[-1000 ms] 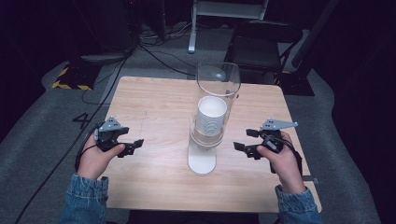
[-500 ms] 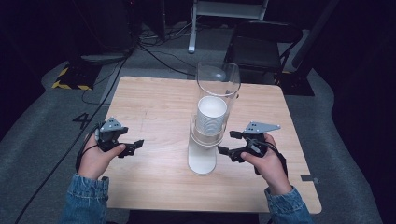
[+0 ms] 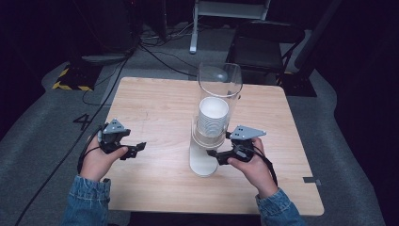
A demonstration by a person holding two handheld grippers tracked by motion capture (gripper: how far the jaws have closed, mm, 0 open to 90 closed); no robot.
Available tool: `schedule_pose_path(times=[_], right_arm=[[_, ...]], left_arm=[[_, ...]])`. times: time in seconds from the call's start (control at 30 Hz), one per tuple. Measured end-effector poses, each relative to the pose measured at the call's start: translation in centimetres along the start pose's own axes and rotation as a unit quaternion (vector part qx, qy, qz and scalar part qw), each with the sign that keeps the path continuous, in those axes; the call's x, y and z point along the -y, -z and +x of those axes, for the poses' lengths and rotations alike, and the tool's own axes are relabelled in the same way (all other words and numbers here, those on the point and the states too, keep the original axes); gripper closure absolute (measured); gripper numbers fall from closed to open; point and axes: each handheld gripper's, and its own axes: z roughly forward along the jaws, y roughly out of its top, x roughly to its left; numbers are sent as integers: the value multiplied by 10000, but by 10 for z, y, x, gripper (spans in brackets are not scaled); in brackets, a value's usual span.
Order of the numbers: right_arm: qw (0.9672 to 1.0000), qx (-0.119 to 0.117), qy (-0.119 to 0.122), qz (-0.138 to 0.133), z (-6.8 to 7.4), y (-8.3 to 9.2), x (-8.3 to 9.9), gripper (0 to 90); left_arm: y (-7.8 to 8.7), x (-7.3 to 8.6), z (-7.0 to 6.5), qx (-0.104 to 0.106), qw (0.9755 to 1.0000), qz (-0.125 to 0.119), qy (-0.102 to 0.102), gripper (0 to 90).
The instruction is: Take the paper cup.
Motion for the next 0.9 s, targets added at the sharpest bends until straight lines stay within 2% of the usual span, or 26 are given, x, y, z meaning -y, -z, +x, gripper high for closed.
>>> schedule_pose_path(times=[0.17,0.23,0.3,0.4,0.53,0.57,0.9], right_arm=[[9997,-56,-163,-147,2,-12,4,160],[9997,-82,-135,-208,2,-15,5,160],[9995,-10,-103,-304,3,-17,5,161],[9982,-8,-214,-557,5,-19,5,167],[9965,-8,-188,-810,8,-19,6,236],[9964,-56,-182,-827,8,-19,7,277],[9964,10,-149,-833,10,-17,8,308]], left_arm=[[-2,0,0,5,10000,-19,-34,181],[-2,0,0,2,10000,-17,-18,181],[-2,0,0,17,10000,-19,-17,181],[-2,1,1,15,10000,-21,13,181],[-2,1,1,18,10000,-16,25,181],[-3,1,1,10,10000,-25,30,182],[-4,2,1,66,10000,-4,16,186]])
